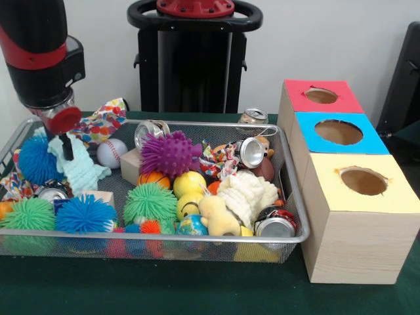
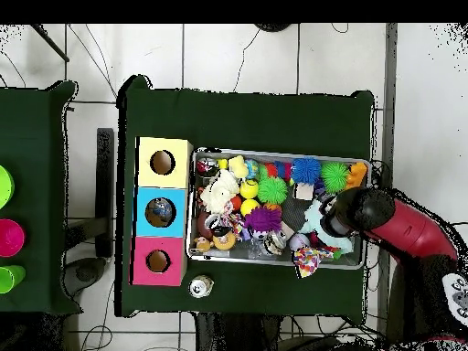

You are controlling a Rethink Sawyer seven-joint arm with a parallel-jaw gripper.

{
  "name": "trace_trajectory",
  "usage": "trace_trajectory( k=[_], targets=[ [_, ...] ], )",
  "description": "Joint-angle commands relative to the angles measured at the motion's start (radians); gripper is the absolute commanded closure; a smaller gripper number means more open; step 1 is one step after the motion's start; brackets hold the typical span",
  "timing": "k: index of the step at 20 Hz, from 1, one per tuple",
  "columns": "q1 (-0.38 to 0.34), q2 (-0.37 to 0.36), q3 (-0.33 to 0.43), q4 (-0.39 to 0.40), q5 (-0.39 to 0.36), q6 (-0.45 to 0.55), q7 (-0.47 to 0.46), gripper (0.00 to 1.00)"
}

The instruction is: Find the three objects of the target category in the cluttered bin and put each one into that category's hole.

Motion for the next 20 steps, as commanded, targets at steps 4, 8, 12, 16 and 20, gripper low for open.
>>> trace_trajectory(
  k=[4,8,12,16,20],
  targets=[
    [-0.002,0.091,0.122,-0.132,0.046,-0.026,0.047,0.00],
    [-0.002,0.141,0.137,-0.186,0.064,-0.019,0.053,0.00],
    [0.007,0.187,0.137,-0.260,0.074,0.021,0.060,0.00],
    [0.018,0.201,0.123,-0.332,0.081,0.113,0.066,0.00],
    [0.023,0.194,0.118,-0.354,0.089,0.151,0.062,0.00]
  ],
)
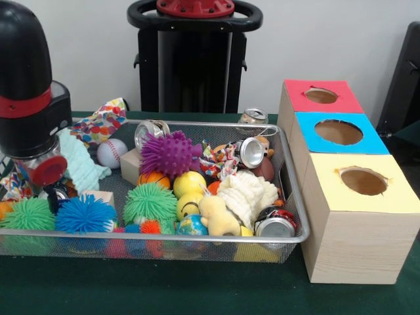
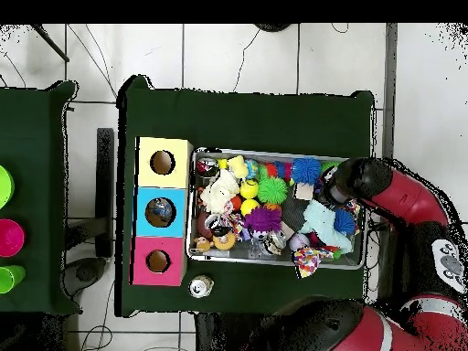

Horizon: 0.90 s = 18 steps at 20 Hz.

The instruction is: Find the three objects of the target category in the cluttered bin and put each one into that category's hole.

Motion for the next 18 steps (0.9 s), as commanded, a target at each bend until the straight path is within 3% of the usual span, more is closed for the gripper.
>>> trace_trajectory(
  k=[1,10,18],
  targets=[
    [0.017,0.034,0.075,-0.113,0.043,0.151,0.061,0.00],
    [0.018,0.041,0.065,-0.172,0.050,0.209,0.051,0.00],
    [0.021,0.077,0.069,-0.085,0.024,0.049,0.061,0.00]
  ],
)
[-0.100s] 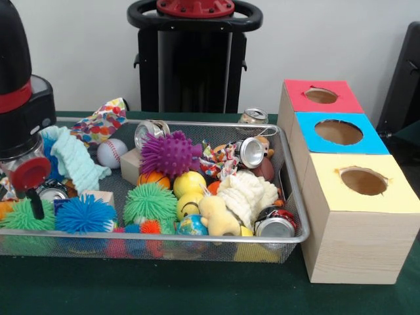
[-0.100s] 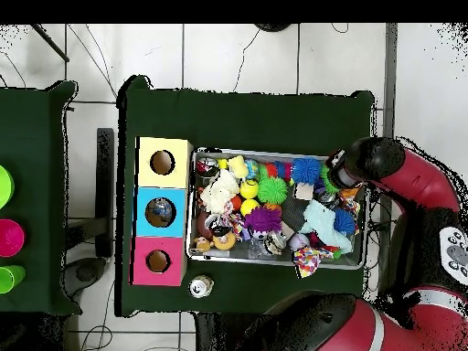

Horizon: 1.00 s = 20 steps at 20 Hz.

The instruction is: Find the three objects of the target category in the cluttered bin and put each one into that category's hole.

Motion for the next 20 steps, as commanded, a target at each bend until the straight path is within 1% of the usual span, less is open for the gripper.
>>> trace_trajectory(
  k=[1,4,8,15,18,20],
  targets=[
    [0.008,0.058,0.068,0.068,-0.001,-0.080,0.066,0.00],
    [0.001,0.061,0.073,0.108,-0.009,-0.129,0.061,0.00],
    [-0.006,0.064,0.075,0.135,-0.014,-0.148,0.045,0.00],
    [-0.025,0.083,0.091,0.144,-0.011,-0.133,-0.002,0.00],
    [-0.031,0.079,0.101,0.164,-0.008,-0.138,-0.010,0.00],
    [-0.034,0.072,0.106,0.174,-0.005,-0.122,-0.017,0.00]
  ],
)
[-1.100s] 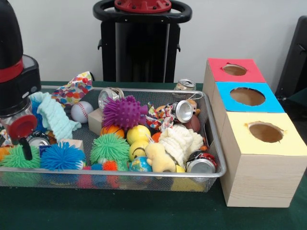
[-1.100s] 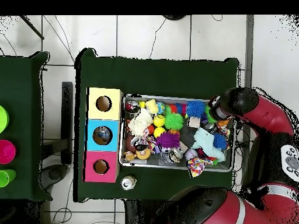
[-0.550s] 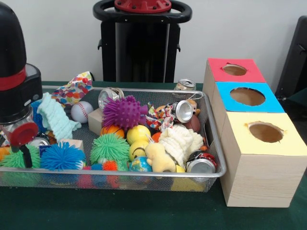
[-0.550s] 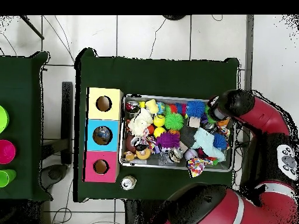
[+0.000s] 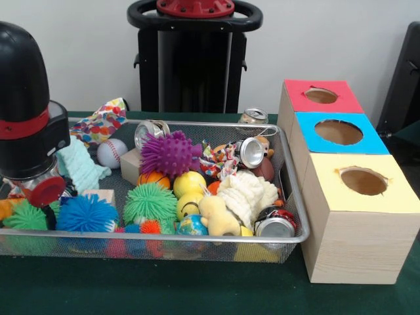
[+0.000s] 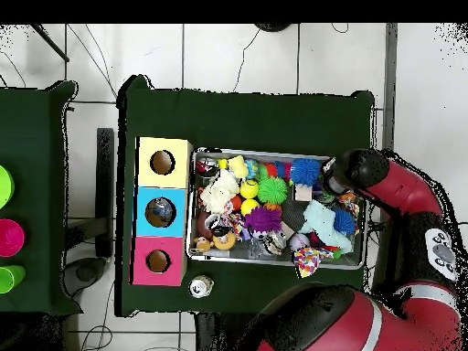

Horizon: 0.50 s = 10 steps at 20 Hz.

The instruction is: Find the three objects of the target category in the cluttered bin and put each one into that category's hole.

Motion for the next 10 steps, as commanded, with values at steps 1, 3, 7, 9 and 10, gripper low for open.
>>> trace_trajectory(
  k=[1,3,7,9,10],
  targets=[
    [-0.029,0.024,0.103,0.128,0.002,-0.008,-0.020,0.00],
    [-0.029,0.025,0.107,0.126,0.006,0.015,-0.023,0.00],
    [-0.025,0.022,0.115,0.153,0.013,0.006,-0.003,0.00],
    [-0.019,0.024,0.122,0.184,0.023,-0.025,0.026,0.00],
    [-0.015,0.027,0.124,0.197,0.029,-0.044,0.044,0.00]
  ],
)
